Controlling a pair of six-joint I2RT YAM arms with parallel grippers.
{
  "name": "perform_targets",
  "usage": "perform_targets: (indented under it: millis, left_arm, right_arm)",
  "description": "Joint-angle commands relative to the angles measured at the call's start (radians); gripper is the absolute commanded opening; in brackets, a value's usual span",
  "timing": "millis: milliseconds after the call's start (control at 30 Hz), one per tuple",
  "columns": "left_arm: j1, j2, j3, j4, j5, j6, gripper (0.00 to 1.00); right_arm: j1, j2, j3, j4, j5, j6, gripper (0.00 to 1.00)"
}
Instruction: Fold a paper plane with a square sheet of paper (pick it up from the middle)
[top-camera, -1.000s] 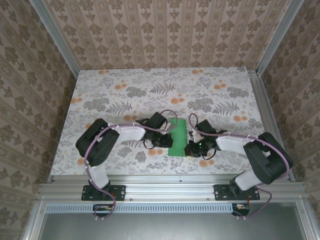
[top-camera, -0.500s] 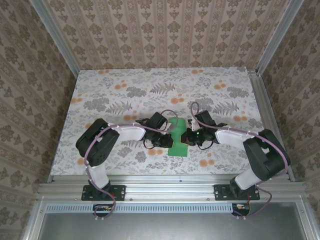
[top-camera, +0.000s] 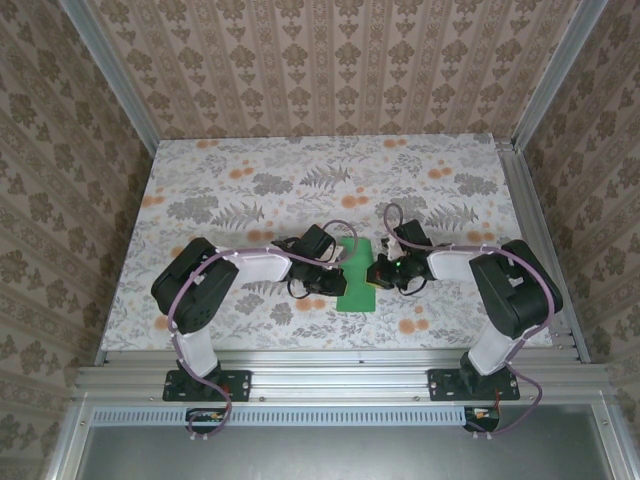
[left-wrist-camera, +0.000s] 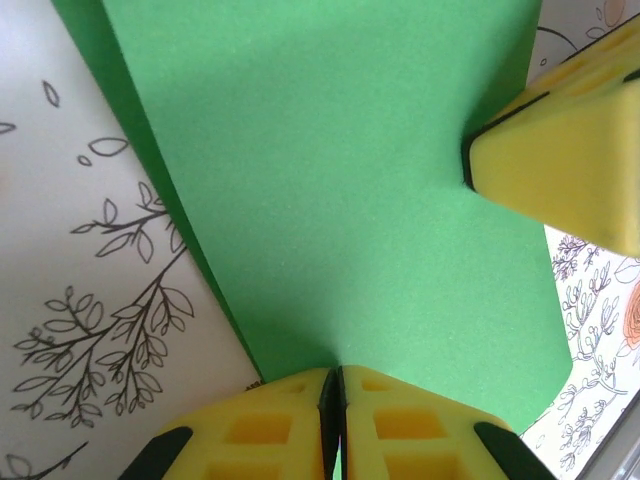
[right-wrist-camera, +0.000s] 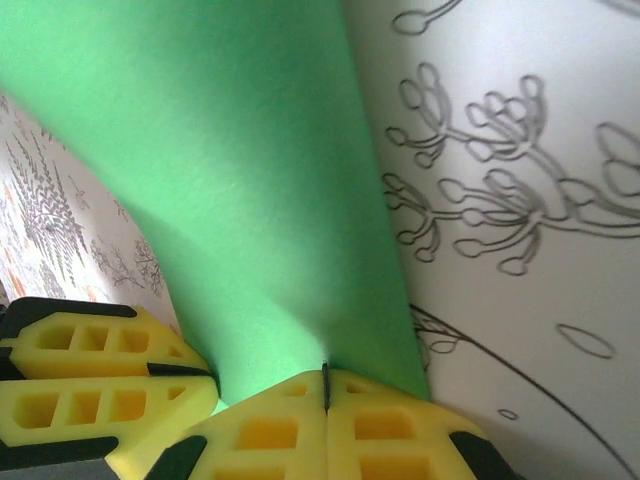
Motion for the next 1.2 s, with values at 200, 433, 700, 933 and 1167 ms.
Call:
perform_targets:
  millis: [200, 433, 700, 933, 1167]
  left_arm:
    - [-0.005, 0.087, -0.063, -0.152, -0.152, 0.044, 0.13]
    - [-0.005, 0.084, -0.061, -0.149, -0.147, 0.047, 0.13]
    - [-0.005, 0.068, -0.076, -0.151, -0.147, 0.054, 0.13]
    - [0.001, 0.060, -0.105, -0.144, -0.162, 0.047, 0.13]
    - [0.003, 0.063, -0.117, -0.139, -0.152, 0.052, 0.13]
  right_arm:
    - [-0.020, -0.150, -0.027, -0.006, 0.066, 0.034, 0.05]
    - [0.032, -0.042, 0.029, 0.109, 0.012, 0.096, 0.06]
    - [0.019, 0.065, 0.092, 0.063, 0.101, 0.030, 0.05]
    - [-0.049, 0.106, 0.081, 0.025, 0.171, -0.022, 0.04]
    - [-0.100, 0.105, 0.071, 0.037, 0.181, -0.032, 0.04]
